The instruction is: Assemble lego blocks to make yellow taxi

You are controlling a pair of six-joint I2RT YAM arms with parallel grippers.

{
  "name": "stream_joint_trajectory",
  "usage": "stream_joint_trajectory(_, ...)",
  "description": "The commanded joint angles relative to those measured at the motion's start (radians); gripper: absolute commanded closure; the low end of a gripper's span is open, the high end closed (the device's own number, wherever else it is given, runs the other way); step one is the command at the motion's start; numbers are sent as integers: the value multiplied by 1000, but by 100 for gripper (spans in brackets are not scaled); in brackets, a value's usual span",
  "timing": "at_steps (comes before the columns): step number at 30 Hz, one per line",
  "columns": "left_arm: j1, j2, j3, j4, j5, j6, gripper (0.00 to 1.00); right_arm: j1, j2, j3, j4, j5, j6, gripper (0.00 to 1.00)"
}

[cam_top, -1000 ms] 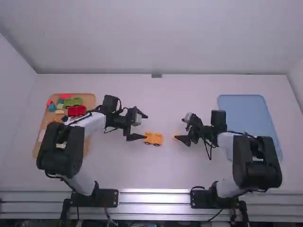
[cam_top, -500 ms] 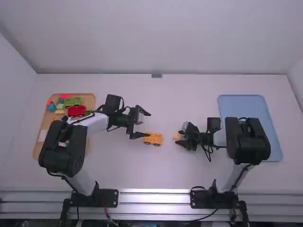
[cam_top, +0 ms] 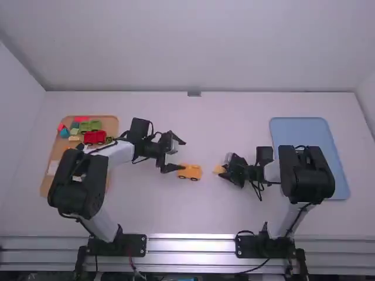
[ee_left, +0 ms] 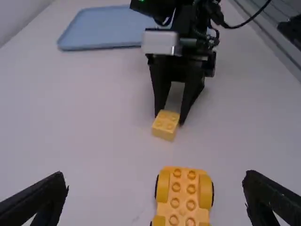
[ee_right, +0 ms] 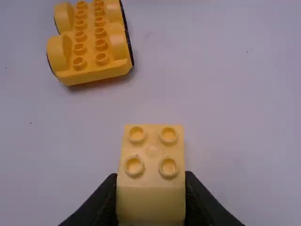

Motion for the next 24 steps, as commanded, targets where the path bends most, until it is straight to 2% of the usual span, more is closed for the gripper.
stream_joint_trajectory(1,-14,29,-43,19,-41,-10,1,-1,6,5,-10,-23,-2,72)
stream_joint_trajectory(7,-21,116,-106,164,-41,-9,1,15,4,44,-8,-70,71,73)
stream_joint_trajectory(12,-20,197,-122,285,-38,-9,1,32,-50,78,-19,-109,167,73)
stream_joint_trajectory(17,-35,253,-105,290,-45,6,1,97,-129,125,-180,-96,84,73)
stream_joint_trajectory(20,-55,279,-102,296,-90,7,1,164,-195,166,-315,-12,44,74)
stream_joint_trajectory(22,-68,286,-102,311,-108,5,1,188,-206,178,-336,23,43,76)
stream_joint_trajectory(23,-74,290,-102,318,-116,5,2,200,-208,183,-344,36,43,78)
stream_joint_trajectory(24,-85,298,-101,330,-133,5,7,223,-209,190,-349,49,51,79)
